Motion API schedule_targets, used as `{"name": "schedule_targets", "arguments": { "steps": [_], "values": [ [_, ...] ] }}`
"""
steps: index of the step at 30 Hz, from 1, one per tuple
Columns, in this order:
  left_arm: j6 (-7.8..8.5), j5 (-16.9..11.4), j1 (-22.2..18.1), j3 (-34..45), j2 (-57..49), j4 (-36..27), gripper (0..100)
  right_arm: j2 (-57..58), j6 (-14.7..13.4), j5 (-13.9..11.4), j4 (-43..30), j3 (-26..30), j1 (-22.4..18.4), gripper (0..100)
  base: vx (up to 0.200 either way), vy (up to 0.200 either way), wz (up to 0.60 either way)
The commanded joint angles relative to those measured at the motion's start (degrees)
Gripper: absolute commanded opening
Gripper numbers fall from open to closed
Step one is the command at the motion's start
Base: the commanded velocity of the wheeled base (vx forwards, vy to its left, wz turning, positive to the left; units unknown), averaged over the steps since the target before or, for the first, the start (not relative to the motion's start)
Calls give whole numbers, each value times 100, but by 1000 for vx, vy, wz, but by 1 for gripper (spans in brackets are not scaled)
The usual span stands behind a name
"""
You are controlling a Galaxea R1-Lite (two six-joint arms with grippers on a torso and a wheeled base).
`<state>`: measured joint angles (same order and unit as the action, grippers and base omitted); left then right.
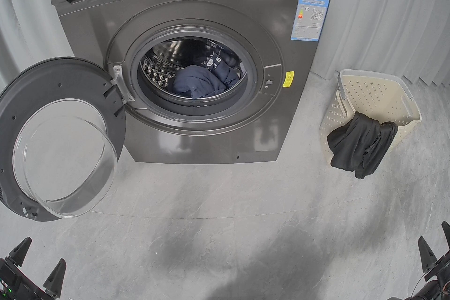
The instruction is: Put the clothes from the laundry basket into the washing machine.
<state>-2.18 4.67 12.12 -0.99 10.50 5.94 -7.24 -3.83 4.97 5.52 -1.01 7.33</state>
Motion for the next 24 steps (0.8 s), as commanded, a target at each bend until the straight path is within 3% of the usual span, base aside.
{"name": "schedule_targets", "arguments": {
  "steps": [1, 4, 5, 6, 8, 10, 12, 17, 24],
  "values": [
    [-300, 34, -359, 99, -513, -163, 100, 179, -30, 250, -157, 101, -56, 100, 0, 0, 0],
    [-292, 16, -509, 99, -513, -163, 100, 179, -39, 285, -148, 101, -65, 100, 0, 0, 0],
    [-54, -1, -764, 99, -531, -163, 100, 179, -22, 452, -148, 101, -65, 100, 0, 0, 0],
    [51, -10, -816, 99, -540, -163, 100, 179, -13, 496, -148, 101, -65, 100, 0, 0, 0],
    [174, -10, -860, 99, -557, -163, 100, 170, -4, 522, -148, 101, -82, 100, 0, 0, 0],
    [271, -10, -1001, 99, -619, -163, 100, 258, 84, 505, -157, 101, -451, 100, 0, 0, 0],
    [315, -107, -1212, 99, -1006, -242, 100, 548, 295, 302, -174, 101, -917, 100, 0, 0, 0],
    [297, -520, -1212, 64, -1041, -743, 100, 707, 242, -550, -526, 101, -733, 100, 0, 0, 0],
    [262, -520, -1203, 99, -1032, -620, 100, 707, 304, -612, -570, 101, -733, 100, 0, 0, 0]
  ]
}}
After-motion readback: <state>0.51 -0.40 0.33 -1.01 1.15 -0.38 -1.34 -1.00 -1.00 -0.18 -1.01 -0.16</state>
